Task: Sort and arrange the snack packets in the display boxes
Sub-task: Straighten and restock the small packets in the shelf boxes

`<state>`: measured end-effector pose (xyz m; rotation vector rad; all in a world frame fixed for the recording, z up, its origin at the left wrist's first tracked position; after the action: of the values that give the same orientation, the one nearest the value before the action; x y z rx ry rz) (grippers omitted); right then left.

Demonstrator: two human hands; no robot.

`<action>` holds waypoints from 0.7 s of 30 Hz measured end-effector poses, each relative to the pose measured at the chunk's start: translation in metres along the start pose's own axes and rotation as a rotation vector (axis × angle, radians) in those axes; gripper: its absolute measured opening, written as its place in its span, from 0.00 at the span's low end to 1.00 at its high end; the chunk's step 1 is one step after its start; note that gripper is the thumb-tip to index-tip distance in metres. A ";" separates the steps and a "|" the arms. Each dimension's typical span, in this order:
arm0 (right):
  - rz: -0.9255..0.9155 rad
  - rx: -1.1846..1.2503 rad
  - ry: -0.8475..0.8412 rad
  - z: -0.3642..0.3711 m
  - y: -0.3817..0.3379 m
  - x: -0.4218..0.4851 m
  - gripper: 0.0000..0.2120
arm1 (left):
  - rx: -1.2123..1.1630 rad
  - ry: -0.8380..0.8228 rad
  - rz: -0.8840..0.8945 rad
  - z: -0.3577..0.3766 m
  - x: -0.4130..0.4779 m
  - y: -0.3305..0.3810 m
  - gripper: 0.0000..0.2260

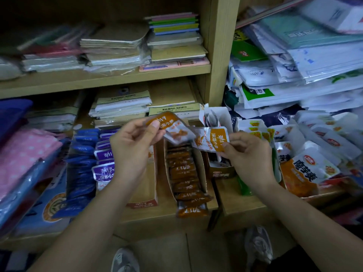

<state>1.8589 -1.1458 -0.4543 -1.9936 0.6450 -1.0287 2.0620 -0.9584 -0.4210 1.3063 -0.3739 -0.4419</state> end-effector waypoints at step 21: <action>-0.104 -0.066 0.282 -0.031 -0.026 0.017 0.06 | 0.999 -0.013 0.249 0.019 0.047 -0.039 0.09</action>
<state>1.8442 -1.1561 -0.4146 -1.9731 0.7385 -1.3842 2.0892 -1.0067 -0.4544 2.1824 -0.8168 -0.0208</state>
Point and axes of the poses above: each hand's wrist, its own x-axis towards the middle knuckle, its own z-axis out of the palm, y = z × x, the point moved 8 cm from there along x, towards the middle knuckle, and after that the axes turned 12 degrees about -z, right-handed, at the moved point
